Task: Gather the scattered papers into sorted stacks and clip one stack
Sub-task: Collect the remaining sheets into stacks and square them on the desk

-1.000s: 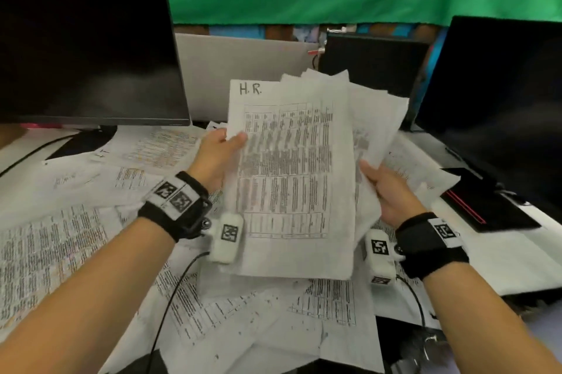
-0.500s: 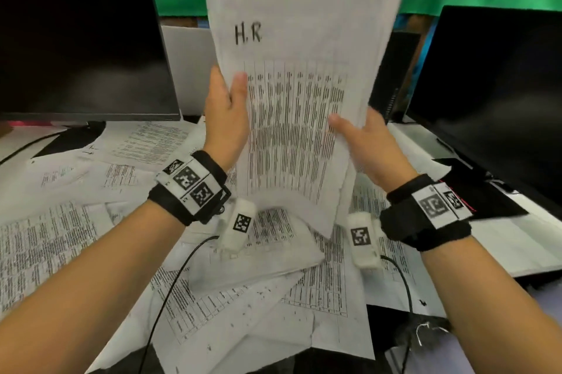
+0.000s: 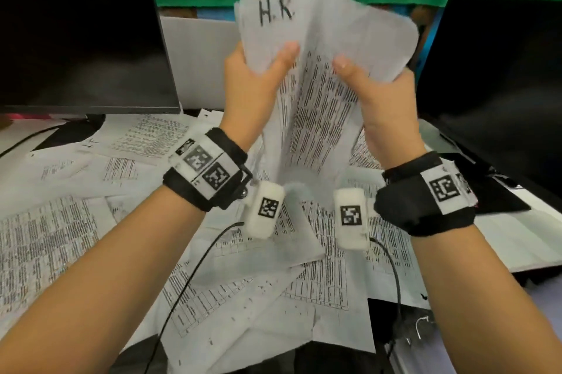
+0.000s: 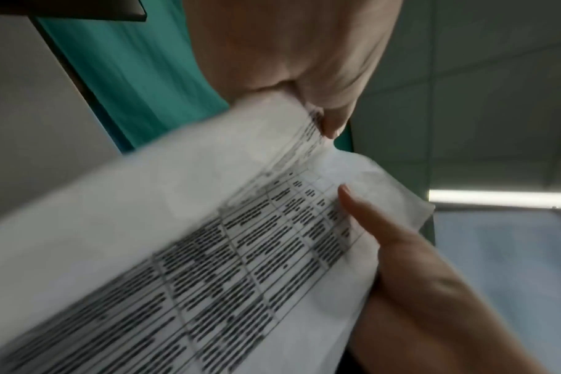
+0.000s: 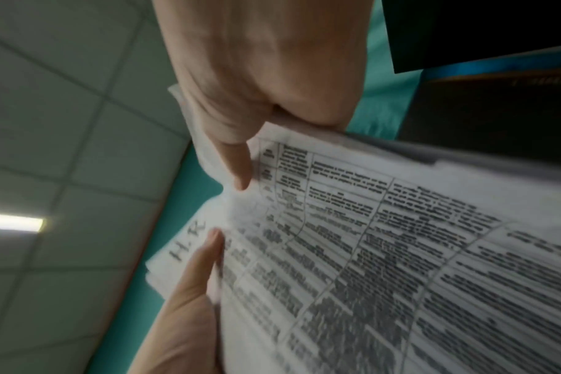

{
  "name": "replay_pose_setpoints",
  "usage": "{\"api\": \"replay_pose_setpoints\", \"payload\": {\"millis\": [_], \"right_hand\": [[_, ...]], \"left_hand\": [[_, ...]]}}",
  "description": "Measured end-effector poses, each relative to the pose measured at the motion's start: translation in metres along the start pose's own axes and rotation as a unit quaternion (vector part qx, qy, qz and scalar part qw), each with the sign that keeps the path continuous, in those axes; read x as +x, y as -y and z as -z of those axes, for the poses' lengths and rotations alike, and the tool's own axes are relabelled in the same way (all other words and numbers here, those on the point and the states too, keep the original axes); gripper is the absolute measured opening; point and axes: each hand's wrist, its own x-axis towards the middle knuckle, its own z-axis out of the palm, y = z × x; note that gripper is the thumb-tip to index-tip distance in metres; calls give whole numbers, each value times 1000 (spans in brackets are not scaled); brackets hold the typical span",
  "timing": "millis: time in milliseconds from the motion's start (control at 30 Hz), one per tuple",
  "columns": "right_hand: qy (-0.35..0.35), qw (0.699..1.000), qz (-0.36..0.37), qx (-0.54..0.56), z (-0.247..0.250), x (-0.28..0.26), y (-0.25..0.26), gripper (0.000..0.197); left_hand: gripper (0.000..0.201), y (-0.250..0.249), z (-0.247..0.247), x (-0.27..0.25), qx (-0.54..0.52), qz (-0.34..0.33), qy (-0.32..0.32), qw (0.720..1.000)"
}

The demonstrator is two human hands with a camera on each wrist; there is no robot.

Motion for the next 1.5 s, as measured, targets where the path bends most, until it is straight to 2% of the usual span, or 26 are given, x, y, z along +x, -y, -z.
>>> {"api": "replay_pose_setpoints", "payload": {"millis": [67,133,200,233,267,300,333,367,400,500,533,567,633,667,700,733,800,833,867,1000,1100,1167,1233,1300,1367,1500], "right_hand": [[15,999,-29,-5,11,-1,-4,34],[42,993,-108,-31,30,-11,-25,45],[82,974,-199,-69,46,-32,-55,51],[91,965,-236,-73,50,-44,-67,49],[86,959,-262,-63,50,-53,-74,44],[68,959,-272,-46,48,-58,-78,37],[42,962,-268,-27,44,-58,-78,31],[18,968,-252,-10,40,-55,-76,30],[5,973,-231,4,37,-51,-73,36],[19,976,-215,5,42,-40,-74,66],[44,969,-243,-17,48,-42,-80,69],[85,953,-286,-52,56,-48,-90,69],[181,902,-376,-113,70,-64,-112,64],[191,892,-391,-122,72,-70,-120,57],[172,899,-387,-112,71,-74,-124,49],[129,913,-377,-84,68,-74,-125,42],[38,935,-352,-3,59,-70,-118,39],[25,938,-345,31,55,-67,-116,43],[37,935,-348,60,50,-65,-114,46],[132,902,-409,41,28,-59,-107,38],[96,911,-400,45,2,-50,-104,40],[85,922,-378,3,-21,-47,-111,38],[129,913,-384,-42,-51,-51,-120,36],[165,898,-401,-74,-78,-57,-132,28],[167,889,-412,-110,-97,-63,-145,19],[177,857,-440,-201,-117,-68,-179,35]], "left_hand": [[30,3,12,4,-6,47,20,999],[30,22,30,-4,29,161,102,981],[36,43,42,-29,114,280,199,932],[50,48,43,-43,141,321,233,907],[63,55,40,-55,136,339,241,899],[71,54,34,-64,123,336,226,906],[65,56,28,-68,112,320,188,922],[49,51,20,-69,97,297,148,938],[30,51,16,-65,74,277,111,952],[26,52,13,-52,27,281,50,958],[24,60,18,-51,36,313,80,946],[41,69,25,-54,70,351,140,923],[86,95,39,-69,153,438,295,835],[105,107,44,-77,187,450,328,809],[110,116,47,-82,185,448,327,811],[99,118,47,-84,154,435,283,841],[50,113,43,-81,85,394,143,904],[40,110,42,-77,75,365,82,924],[40,107,42,-72,77,337,50,937],[39,100,61,-58,161,274,118,941],[35,95,96,-40,185,238,91,949],[33,95,122,-29,238,236,97,937],[25,97,148,-22,313,247,90,913],[24,102,172,-18,389,260,97,879],[32,111,192,-19,432,302,123,841],[43,131,217,-30,480,382,148,776]]}}
